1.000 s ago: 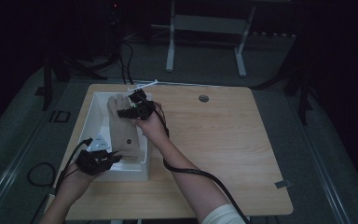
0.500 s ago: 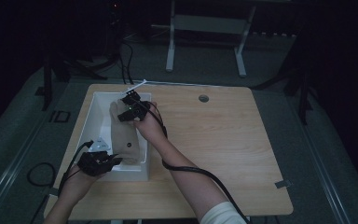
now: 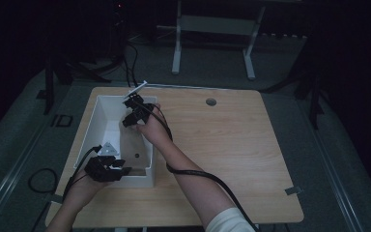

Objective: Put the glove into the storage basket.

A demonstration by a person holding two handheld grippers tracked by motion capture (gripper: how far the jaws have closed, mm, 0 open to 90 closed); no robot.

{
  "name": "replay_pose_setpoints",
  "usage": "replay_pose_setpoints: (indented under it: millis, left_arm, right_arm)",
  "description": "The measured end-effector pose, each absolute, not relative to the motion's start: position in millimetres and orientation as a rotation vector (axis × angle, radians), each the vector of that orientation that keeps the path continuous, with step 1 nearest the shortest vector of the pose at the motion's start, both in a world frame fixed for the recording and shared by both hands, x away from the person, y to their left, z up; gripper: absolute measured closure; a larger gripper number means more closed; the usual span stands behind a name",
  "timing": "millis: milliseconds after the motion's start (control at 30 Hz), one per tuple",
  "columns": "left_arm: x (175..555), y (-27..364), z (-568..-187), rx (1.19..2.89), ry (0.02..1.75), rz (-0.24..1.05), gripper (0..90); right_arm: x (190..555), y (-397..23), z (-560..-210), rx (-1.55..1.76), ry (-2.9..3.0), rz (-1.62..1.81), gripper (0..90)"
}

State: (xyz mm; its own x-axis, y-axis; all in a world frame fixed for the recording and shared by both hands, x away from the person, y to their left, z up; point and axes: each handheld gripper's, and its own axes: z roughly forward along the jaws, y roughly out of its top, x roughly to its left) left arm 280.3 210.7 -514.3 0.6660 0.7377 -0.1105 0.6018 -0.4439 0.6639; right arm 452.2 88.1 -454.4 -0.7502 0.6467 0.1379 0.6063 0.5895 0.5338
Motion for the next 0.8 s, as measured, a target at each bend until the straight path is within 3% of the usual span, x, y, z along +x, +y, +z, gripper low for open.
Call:
replay_pose_setpoints:
  millis: [200,233,267,333,400,500,800]
  left_arm:
    - [279.8,210.0,-515.0,2.150,1.070,0.308,41.5]
    - [278.9,210.4,-513.1,2.081,1.114,0.323,41.5]
    - [278.5,210.1,-512.1,2.054,1.130,0.322,31.5]
    - [277.9,208.8,-509.9,2.029,1.129,0.304,20.1]
    - [277.5,208.0,-508.7,2.017,1.137,0.311,15.4]
    - [276.5,205.8,-502.7,1.971,1.157,0.334,12.1]
    - [272.1,197.6,-479.9,1.872,1.169,0.359,10.4]
  right_arm:
    - [446.7,86.3,-452.8,1.035,2.720,0.904,42.9]
    - [446.1,85.6,-452.7,1.028,2.721,0.909,41.4]
    - [443.8,82.4,-450.3,1.012,2.729,0.960,38.9]
    - [441.7,79.5,-447.7,0.993,2.730,0.994,34.8]
    - [440.4,78.0,-445.6,0.988,2.723,1.013,33.9]
    - [435.9,69.7,-436.5,0.947,2.732,1.101,23.4]
    - [429.4,31.3,-417.4,0.907,2.716,1.200,18.4]
